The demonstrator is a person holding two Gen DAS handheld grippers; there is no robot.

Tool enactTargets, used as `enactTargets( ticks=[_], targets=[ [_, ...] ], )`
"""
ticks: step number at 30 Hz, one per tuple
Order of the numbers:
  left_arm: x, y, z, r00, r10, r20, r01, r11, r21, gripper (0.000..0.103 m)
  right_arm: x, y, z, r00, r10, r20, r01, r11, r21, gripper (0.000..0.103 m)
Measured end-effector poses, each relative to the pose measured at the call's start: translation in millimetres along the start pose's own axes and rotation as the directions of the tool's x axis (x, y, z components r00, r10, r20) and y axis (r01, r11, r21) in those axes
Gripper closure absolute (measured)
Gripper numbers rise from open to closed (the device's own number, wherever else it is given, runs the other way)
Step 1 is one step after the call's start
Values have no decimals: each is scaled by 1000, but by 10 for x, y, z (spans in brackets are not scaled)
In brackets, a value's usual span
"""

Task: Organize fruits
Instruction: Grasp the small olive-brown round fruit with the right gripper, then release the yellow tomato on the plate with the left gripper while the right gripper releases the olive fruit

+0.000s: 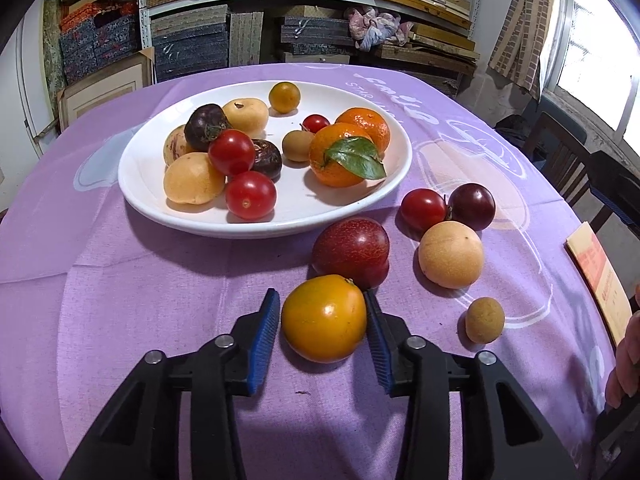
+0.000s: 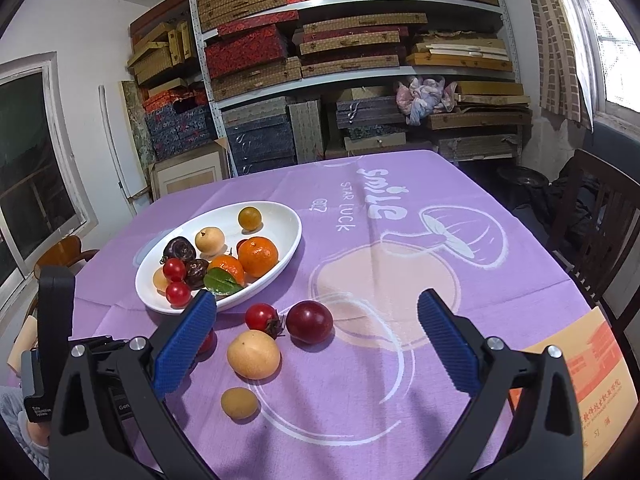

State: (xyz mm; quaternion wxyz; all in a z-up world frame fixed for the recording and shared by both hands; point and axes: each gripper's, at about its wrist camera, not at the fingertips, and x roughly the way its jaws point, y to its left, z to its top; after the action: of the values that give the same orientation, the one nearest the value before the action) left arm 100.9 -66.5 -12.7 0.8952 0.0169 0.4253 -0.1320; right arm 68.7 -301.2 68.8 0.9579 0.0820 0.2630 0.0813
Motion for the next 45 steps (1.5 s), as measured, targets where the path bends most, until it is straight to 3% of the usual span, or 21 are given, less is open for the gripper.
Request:
enactTargets(
  ticks=[9, 15, 16, 18, 20, 25, 29, 41, 45],
  targets=[
    [-225, 133, -93, 998, 26, 60, -25, 1000, -10, 65, 59, 66, -64, 998, 30, -61, -33, 998, -47, 4],
    [-432, 473, -270, 996, 70, 53, -66, 995, -80, 65, 157, 427, -277, 980, 70, -184, -108, 972, -207, 5],
    [-454, 515, -296, 996, 78, 53, -73, 994, -87, 65, 168, 501, -325, 978, 65, -200, -113, 964, -239, 7],
    [-480, 585, -347, 995, 88, 56, -82, 991, -103, 65, 229, 604, -418, 962, 72, -263, -147, 949, -279, 46],
    [-480, 624, -380, 995, 83, 49, -76, 990, -118, 65, 320, 629, -513, 945, 74, -319, -167, 946, -276, 55],
    [-516, 626, -393, 996, 63, 60, -55, 991, -120, 65, 380, 566, -557, 936, 64, -346, -158, 954, -253, 55],
    [-509, 639, -397, 997, 51, 59, -44, 991, -125, 65, 449, 586, -579, 923, 64, -380, -171, 952, -256, 71],
    [-492, 661, -382, 998, 29, 52, -22, 992, -127, 65, 436, 642, -587, 922, 69, -380, -183, 944, -274, 75],
    [-506, 633, -339, 998, 28, 64, -20, 992, -125, 65, 336, 611, -469, 935, 109, -338, -198, 951, -239, 75]
  ],
)
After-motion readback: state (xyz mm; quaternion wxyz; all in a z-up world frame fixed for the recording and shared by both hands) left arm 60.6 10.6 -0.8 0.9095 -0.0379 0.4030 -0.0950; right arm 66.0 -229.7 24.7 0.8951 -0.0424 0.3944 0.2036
